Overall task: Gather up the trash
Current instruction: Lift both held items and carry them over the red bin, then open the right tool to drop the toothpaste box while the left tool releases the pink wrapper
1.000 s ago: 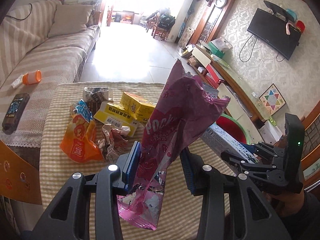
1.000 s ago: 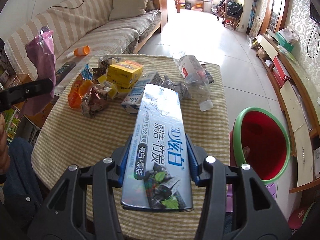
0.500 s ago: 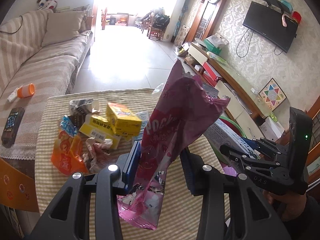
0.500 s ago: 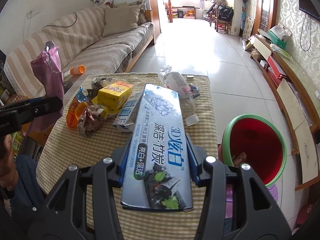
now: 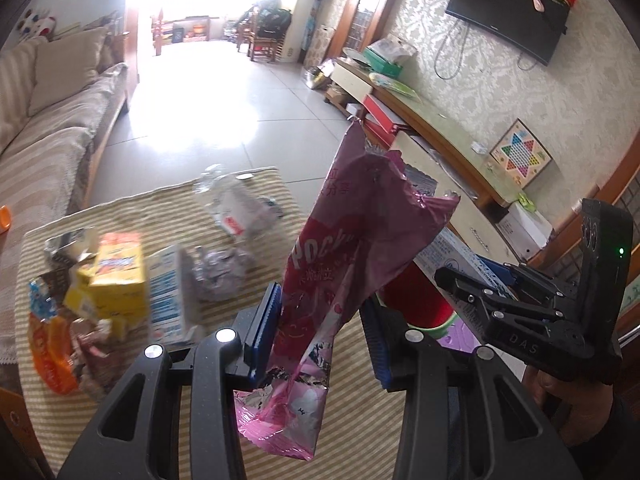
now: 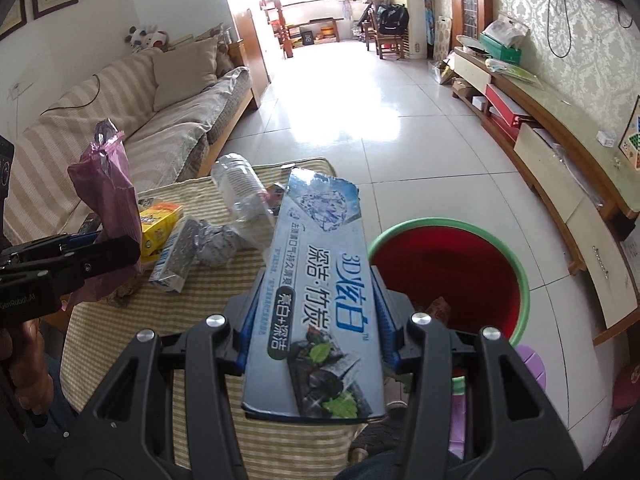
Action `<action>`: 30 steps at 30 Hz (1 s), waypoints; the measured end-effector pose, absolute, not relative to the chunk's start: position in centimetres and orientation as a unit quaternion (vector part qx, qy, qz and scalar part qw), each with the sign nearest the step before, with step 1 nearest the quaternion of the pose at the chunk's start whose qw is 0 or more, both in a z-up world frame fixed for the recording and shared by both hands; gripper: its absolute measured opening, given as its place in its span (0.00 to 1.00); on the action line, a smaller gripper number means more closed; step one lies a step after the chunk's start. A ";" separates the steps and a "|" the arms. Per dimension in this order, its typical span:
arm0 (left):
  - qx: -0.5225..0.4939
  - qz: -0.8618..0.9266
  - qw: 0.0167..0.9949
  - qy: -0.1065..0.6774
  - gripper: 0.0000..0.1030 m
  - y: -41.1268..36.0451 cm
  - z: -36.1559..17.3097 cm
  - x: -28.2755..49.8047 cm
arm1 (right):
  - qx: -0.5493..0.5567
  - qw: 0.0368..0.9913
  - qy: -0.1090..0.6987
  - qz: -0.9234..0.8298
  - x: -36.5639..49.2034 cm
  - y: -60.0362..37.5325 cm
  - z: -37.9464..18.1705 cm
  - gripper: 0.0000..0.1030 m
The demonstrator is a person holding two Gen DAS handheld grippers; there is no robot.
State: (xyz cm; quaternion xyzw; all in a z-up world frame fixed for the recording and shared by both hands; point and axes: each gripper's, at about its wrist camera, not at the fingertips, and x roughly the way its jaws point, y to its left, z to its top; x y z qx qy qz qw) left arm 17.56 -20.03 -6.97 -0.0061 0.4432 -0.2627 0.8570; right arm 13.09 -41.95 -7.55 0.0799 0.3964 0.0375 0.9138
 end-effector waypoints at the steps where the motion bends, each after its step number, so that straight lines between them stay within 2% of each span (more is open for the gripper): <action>1: -0.002 -0.269 0.855 0.444 0.37 -21.0 -7.1 17.7 | 0.083 0.914 0.396 0.031 13.2 -42.8 -7.7 0.45; 17: 0.006 -0.328 0.825 0.460 0.37 -33.1 -9.2 20.1 | 0.112 0.911 0.395 -0.033 13.8 -52.2 -8.9 0.45; 30: 0.014 -0.337 0.817 0.467 0.37 -37.2 -9.9 22.1 | 0.127 0.907 0.398 -0.045 14.3 -54.6 -10.3 0.45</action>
